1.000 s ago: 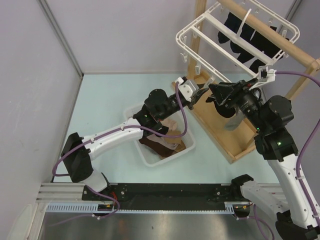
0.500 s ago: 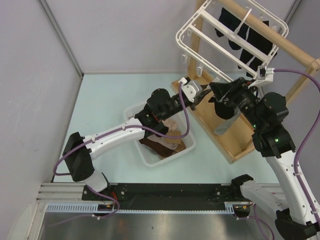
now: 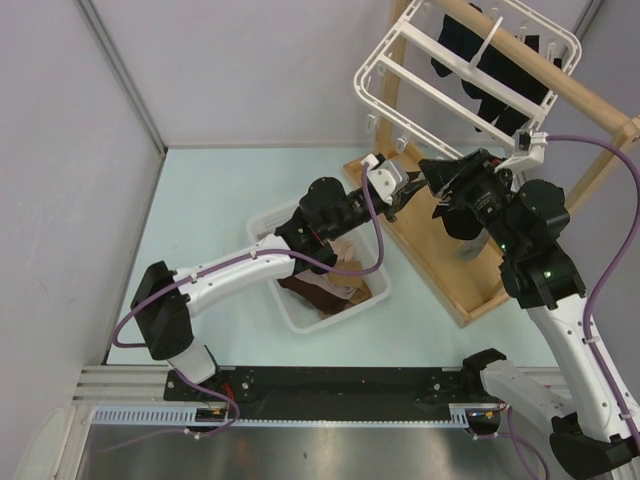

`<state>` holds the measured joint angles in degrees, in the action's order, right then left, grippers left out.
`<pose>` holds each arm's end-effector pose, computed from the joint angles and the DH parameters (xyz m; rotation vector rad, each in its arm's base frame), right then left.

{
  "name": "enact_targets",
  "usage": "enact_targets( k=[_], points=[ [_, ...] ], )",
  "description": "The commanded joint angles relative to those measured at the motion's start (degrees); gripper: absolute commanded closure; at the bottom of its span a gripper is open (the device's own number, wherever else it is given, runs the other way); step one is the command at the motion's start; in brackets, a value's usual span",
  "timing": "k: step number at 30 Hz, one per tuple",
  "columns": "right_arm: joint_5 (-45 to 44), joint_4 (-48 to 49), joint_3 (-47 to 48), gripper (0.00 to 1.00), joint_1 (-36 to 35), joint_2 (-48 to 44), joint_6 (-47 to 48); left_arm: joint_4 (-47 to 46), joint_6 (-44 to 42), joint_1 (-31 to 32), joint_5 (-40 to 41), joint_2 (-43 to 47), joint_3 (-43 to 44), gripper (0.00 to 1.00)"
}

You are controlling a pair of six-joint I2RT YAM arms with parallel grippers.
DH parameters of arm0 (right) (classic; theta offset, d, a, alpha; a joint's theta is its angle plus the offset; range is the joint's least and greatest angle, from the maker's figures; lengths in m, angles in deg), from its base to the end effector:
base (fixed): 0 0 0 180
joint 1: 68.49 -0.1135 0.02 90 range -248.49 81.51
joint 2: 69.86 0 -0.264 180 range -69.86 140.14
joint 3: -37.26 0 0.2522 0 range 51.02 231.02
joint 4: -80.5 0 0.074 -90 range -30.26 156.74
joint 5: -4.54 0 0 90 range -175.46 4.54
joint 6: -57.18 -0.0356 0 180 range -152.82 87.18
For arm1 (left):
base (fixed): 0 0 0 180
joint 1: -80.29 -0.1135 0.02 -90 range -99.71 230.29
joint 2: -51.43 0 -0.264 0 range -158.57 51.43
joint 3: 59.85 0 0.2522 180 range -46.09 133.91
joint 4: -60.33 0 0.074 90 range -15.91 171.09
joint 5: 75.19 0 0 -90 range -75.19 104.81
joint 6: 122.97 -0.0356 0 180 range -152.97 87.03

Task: Clip the socks to the hanger
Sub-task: Open the clamp at the hanger.

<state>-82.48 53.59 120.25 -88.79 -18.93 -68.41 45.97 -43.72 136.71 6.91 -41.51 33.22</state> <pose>0.1649 0.0630 0.4622 0.1610 1.5282 0.8229 0.2125 -0.3289 0.4051 0.8503 1.0621 -0.7653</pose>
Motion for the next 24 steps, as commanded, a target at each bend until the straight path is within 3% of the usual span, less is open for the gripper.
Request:
enact_targets(
  k=[1,5,11,22,23,24],
  points=[
    [-2.9,2.5,0.5,0.38,0.1,1.5,-0.4,-1.9,2.0,1.4,-3.6,0.2,2.6,1.00],
    [-4.7,2.0,0.5,0.39,-0.3,1.7,0.2,-2.2,2.4,1.4,-3.5,0.2,2.2,0.99],
    [-5.2,3.2,0.5,0.50,-1.1,1.1,1.6,-1.9,2.6,1.4,-3.4,-0.6,2.3,1.00],
    [-5.2,3.5,0.5,0.98,-1.4,0.3,3.9,-1.6,0.6,1.4,-3.1,-0.6,1.0,0.99],
    [-5.2,3.6,0.6,1.00,-1.5,0.2,4.1,-1.8,-0.1,1.4,-3.1,-0.5,0.8,0.98],
    [-5.1,3.7,0.6,1.00,-1.4,0.2,4.2,-2.0,-0.3,1.4,-2.9,-0.2,0.4,0.90]
  ],
)
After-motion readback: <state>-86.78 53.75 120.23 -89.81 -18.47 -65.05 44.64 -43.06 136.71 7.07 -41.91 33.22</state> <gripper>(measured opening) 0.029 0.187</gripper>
